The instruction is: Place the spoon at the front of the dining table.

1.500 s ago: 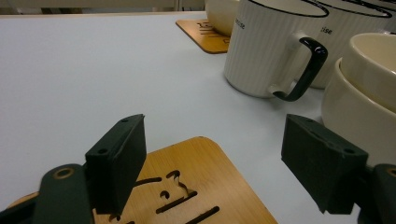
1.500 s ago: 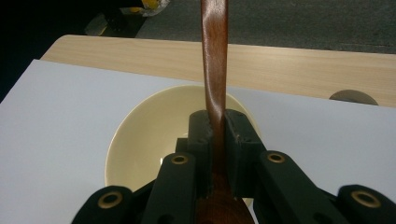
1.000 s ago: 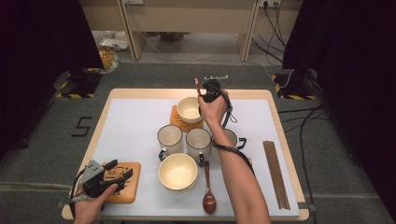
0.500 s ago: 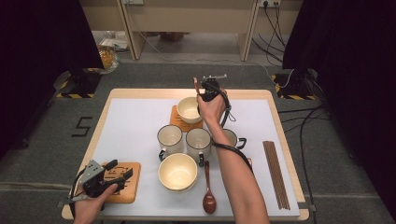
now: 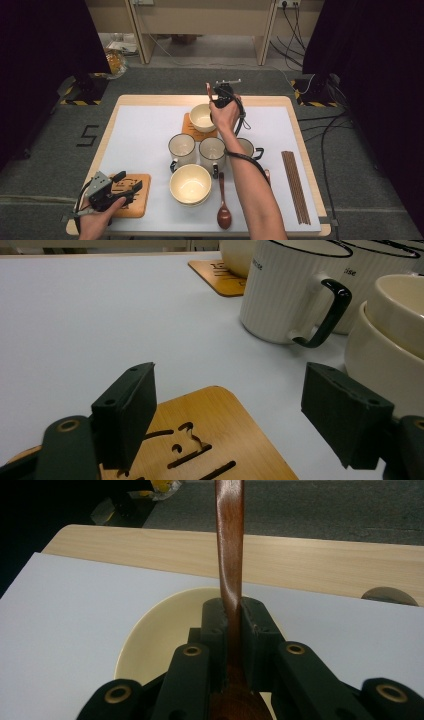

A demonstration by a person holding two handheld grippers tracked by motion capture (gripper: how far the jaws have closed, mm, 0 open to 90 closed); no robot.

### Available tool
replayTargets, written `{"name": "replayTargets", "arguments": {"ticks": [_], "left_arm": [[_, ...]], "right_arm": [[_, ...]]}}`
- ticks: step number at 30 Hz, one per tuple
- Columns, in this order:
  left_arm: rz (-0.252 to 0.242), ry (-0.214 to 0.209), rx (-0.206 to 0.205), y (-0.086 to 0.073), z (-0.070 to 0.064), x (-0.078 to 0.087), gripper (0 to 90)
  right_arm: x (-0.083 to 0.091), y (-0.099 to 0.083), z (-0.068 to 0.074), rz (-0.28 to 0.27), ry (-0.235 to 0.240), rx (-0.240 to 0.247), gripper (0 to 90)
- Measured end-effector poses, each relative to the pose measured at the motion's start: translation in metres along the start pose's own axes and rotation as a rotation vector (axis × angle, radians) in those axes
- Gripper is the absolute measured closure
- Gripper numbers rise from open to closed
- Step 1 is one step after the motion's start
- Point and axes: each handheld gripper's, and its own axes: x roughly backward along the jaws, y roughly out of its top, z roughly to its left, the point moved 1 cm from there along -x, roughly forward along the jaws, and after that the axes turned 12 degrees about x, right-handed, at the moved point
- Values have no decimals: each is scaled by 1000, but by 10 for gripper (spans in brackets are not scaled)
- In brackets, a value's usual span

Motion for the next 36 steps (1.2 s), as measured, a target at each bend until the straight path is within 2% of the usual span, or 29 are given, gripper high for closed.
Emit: {"name": "replayTargets", "arguments": {"ticks": [16,36], "left_arm": [[5,-2,-5,0,0,-1,218],[4,-1,-3,0,0,-1,217]], "right_arm": [[-5,2,2,9,-1,-12,814],[-9,4,1,10,-6,-3,814]]}}
